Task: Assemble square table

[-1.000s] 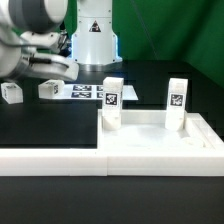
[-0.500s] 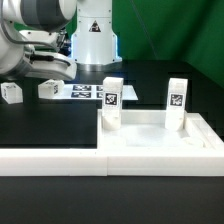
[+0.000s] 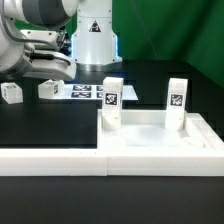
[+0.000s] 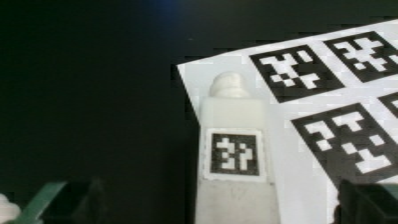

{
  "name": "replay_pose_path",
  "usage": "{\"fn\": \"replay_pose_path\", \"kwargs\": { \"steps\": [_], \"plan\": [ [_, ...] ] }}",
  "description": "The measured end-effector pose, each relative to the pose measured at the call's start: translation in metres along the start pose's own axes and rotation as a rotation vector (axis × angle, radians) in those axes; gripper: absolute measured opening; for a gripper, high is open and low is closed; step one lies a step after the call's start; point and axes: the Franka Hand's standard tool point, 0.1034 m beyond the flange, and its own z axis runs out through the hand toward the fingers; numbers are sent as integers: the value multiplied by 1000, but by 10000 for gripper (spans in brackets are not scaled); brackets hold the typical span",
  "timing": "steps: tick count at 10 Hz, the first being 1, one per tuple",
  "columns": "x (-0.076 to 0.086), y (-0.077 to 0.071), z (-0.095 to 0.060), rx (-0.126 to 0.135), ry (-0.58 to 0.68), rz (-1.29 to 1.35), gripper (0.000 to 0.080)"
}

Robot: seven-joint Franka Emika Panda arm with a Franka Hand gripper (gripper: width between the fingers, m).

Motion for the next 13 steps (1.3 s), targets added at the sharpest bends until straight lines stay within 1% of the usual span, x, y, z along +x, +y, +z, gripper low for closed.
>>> {"fn": "replay_pose_path", "kwargs": {
  "steps": [1, 2, 3, 4, 5, 8, 10, 13],
  "plan": [
    [-5, -5, 3, -17, 29, 44, 649],
    [-14, -12, 9, -23, 27, 70, 649],
    [-15, -13, 11, -50, 31, 60, 649],
    [-14, -18, 13, -62, 38, 50, 649],
    [-14, -19, 14, -55, 37, 47, 649],
    [-9, -17, 18, -65, 52, 7, 649],
    [0, -9, 26, -62, 48, -5, 649],
    [10, -5, 39, -71, 58, -2, 649]
  ]
}}
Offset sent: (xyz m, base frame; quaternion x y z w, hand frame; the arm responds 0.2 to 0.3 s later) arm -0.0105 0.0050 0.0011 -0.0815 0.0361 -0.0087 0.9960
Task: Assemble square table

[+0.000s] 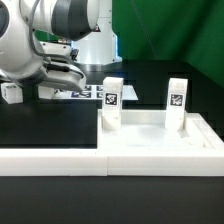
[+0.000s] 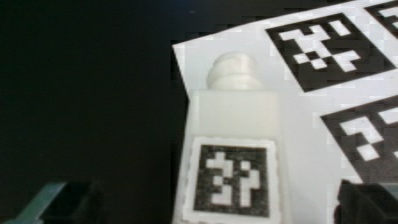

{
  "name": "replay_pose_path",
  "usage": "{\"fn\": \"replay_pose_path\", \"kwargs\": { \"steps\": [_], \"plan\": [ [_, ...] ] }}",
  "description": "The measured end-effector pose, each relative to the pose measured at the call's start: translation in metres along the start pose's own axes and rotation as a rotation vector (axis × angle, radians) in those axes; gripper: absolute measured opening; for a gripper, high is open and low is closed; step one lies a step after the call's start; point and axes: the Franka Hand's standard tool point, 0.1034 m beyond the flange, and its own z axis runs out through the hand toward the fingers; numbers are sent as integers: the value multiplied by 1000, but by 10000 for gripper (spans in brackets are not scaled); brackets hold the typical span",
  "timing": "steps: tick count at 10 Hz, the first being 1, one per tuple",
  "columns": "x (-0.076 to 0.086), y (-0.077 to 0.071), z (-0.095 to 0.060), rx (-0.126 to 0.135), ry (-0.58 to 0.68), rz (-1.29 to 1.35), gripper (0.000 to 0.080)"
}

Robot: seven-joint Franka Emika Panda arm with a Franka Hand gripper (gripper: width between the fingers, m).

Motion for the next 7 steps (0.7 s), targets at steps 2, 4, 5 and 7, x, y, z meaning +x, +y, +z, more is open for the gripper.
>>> {"fn": "replay_pose_path", "kwargs": {
  "steps": [2, 4, 5, 7],
  "plan": [
    [0, 0, 1, -1, 1, -2, 624],
    [0, 0, 2, -1, 0, -2, 451],
    [0, 0, 1, -1, 0, -2, 285],
    [0, 0, 2, -1, 0, -2, 288]
  ]
}}
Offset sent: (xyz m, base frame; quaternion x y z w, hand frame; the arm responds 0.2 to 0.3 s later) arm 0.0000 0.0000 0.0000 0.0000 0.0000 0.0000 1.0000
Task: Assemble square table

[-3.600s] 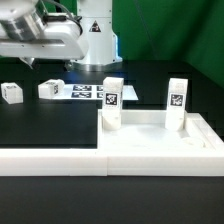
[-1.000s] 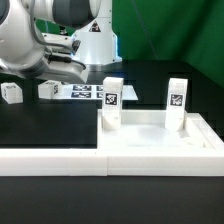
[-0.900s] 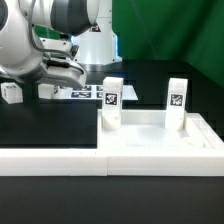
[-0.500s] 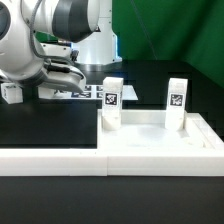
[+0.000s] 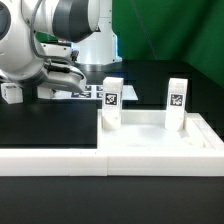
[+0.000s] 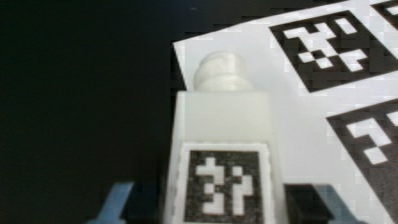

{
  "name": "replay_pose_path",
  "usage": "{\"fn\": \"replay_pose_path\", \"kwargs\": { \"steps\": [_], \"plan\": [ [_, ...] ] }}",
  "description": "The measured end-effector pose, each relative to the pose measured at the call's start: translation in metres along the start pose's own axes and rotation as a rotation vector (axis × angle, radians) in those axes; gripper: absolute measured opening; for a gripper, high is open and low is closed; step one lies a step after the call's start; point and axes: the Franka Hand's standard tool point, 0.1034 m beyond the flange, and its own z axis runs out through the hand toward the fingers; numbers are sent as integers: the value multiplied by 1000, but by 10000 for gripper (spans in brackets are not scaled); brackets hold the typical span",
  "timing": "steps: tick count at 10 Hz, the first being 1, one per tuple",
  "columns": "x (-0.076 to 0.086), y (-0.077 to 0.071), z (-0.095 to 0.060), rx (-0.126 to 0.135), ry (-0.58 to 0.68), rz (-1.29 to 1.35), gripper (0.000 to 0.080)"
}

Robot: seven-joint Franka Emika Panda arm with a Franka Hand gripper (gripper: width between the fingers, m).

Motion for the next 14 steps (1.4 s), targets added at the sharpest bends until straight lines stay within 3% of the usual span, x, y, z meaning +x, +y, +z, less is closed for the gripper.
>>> {"fn": "replay_pose_path", "kwargs": {
  "steps": [5, 7, 8, 9, 12, 14],
  "plan": [
    [0, -2, -4, -2, 3, -4, 288],
    [-26, -23, -54, -7, -28, -50, 290],
    [-35, -29, -70, -7, -33, -59, 290],
    [-37, -30, -67, -8, -37, -32, 290],
    [-27, -34, -76, -10, 147, -59, 290],
    [-30, -47, -128, -20, 303, -134, 290]
  ]
}}
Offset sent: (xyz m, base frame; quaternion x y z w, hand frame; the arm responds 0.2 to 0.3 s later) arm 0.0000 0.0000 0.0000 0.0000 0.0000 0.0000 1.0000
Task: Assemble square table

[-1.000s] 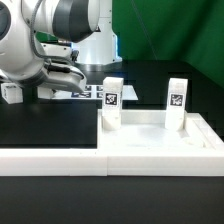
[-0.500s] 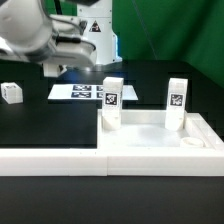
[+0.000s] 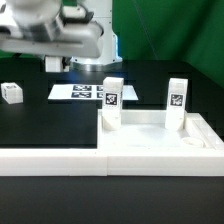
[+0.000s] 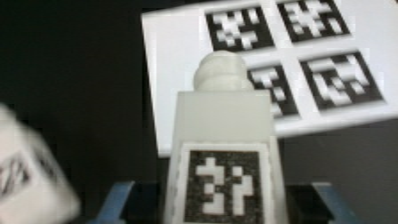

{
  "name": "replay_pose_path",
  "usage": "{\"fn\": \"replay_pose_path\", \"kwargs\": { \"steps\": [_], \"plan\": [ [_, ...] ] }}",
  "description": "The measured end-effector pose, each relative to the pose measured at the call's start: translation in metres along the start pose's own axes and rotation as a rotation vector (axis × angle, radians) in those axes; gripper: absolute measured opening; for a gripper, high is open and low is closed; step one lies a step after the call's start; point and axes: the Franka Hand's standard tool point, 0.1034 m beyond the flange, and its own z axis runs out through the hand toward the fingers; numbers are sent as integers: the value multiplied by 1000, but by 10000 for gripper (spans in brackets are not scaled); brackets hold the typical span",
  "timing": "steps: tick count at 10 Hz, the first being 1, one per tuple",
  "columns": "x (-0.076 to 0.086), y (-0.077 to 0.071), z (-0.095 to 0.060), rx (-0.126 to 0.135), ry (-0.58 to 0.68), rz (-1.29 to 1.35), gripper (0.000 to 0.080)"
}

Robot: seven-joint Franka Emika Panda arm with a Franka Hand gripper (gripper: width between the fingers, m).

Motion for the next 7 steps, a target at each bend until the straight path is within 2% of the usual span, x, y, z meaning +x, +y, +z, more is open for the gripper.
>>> {"fn": "replay_pose_path", "kwargs": {
  "steps": [1, 2, 3, 4, 6, 7],
  "plan": [
    [7, 0, -30, -10, 63, -79, 290],
    [22, -1, -53, -28, 139, -124, 290],
    [27, -2, -48, -28, 229, -123, 290],
    [22, -2, -42, -18, 267, -121, 290],
    [29, 0, -47, -19, 429, -112, 290],
    [28, 0, -48, -20, 458, -111, 290]
  ]
}}
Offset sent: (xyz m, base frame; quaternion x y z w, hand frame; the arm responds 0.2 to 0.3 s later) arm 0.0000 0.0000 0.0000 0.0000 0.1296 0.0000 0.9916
